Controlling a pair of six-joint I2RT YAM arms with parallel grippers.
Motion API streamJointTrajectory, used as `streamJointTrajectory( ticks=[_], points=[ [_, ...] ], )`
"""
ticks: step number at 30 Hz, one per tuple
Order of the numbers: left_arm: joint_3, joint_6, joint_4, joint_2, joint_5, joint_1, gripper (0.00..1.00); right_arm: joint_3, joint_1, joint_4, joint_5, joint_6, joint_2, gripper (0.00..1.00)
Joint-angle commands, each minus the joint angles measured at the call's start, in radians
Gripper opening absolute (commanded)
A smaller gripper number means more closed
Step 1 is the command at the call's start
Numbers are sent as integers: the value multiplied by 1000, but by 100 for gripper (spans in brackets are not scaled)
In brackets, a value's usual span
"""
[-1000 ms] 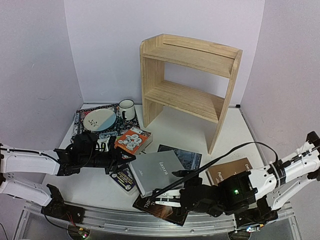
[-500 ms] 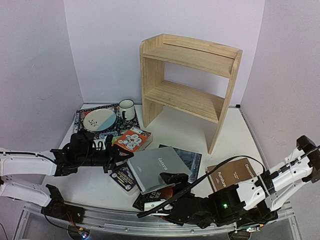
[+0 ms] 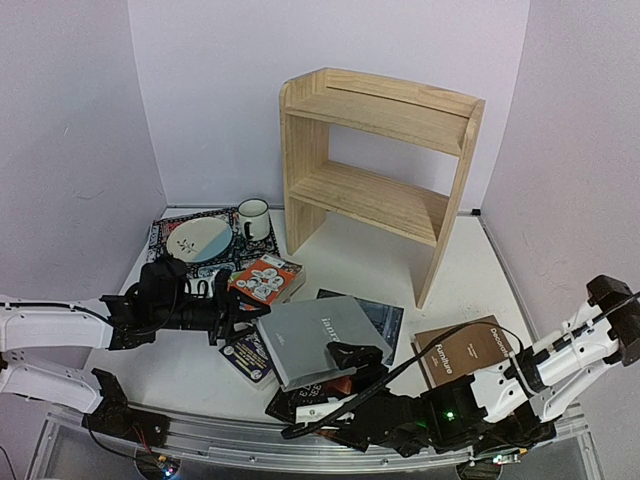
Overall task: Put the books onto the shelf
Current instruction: Pass from the left arm to the right
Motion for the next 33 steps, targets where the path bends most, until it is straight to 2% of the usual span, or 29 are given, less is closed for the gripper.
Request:
streamJointTrajectory(
  ticks=[1,8,11,17,22,24,27,33],
  points=[
    [75,-22,48,-5,68,5,40,-5,-14,75,52,-39,9,98],
    [83,-29,50,-31,91,4,41,-2,-28,140,81,-86,32,87],
    [74,-36,50,-44,95,4,41,-3,-34,170,80,-109,32,74],
    [70,-38,51,-52,113,5,41,2,-40,233,93,-176,60,60],
    [73,-31,51,-54,120,4,43,0,-40,264,82,-186,51,37],
    [71,-27,51,-57,113,5,46,-2,-40,267,74,-182,37,29],
    [70,-21,51,-61,99,5,56,0,-40,267,71,-183,27,26],
    [71,6,51,-65,93,7,92,-6,-40,269,75,-187,3,22]
  ],
)
